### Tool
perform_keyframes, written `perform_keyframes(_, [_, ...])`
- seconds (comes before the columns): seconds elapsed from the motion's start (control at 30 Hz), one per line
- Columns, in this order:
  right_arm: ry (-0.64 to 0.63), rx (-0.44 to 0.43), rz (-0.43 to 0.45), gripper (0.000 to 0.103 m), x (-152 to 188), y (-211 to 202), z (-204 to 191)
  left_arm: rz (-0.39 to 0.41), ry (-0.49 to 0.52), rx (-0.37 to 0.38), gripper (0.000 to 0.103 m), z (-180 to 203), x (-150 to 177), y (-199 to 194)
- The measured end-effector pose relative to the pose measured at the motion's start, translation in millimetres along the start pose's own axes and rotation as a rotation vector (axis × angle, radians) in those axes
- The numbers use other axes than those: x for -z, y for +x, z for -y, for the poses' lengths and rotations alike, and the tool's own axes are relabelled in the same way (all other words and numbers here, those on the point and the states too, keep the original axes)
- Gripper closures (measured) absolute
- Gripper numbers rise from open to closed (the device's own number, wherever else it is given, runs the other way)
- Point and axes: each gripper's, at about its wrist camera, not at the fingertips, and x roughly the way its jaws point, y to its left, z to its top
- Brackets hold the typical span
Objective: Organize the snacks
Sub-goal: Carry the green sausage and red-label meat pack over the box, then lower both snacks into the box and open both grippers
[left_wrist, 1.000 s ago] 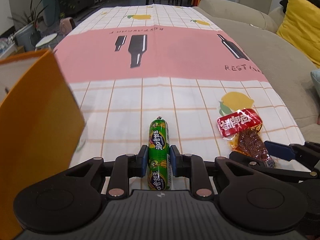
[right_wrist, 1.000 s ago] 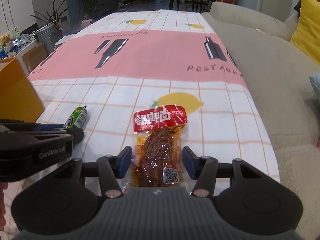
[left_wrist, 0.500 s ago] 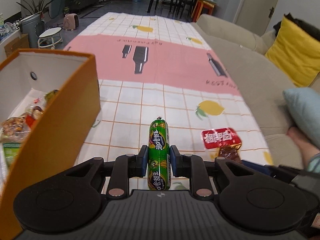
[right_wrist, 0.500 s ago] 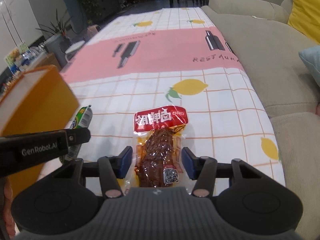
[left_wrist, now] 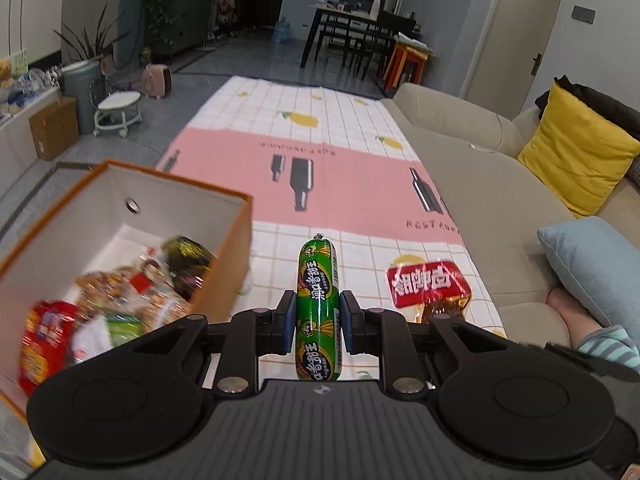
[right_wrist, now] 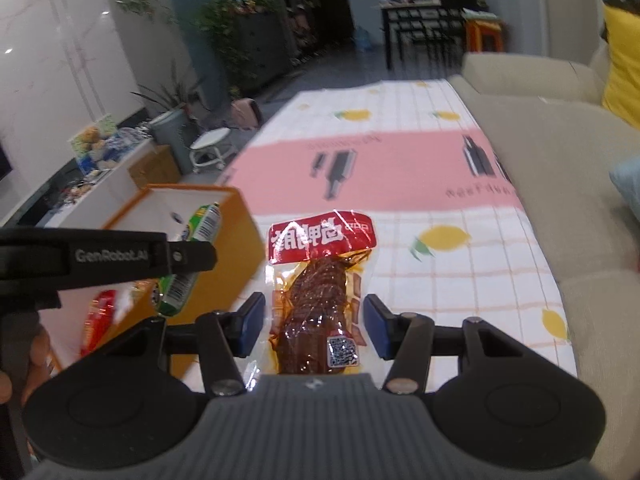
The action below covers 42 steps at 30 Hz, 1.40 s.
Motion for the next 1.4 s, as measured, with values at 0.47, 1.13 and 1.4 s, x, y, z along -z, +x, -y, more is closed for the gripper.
perform_keyframes(0.47, [-0.247,-0.189,0.015,0.051,-65.0,21.6,-104.8,-0.030,-0.031,-0.026,0.078,-113.5,-62.2,-22.8])
perform_keyframes(1.13, [-0.658,-0.175,-0.314,0.051,-88.3,200.4,-188.7,-0.324,0.034,-0.134,0.078,-193.5,-70.8,121.3])
perform_keyframes(1.4, [-0.699,-0.166,-0.378,0.050,-83.2,241.7,-190.1,-0.379,0.097,-0.166,0.078,-193.7,-61.2,148.0])
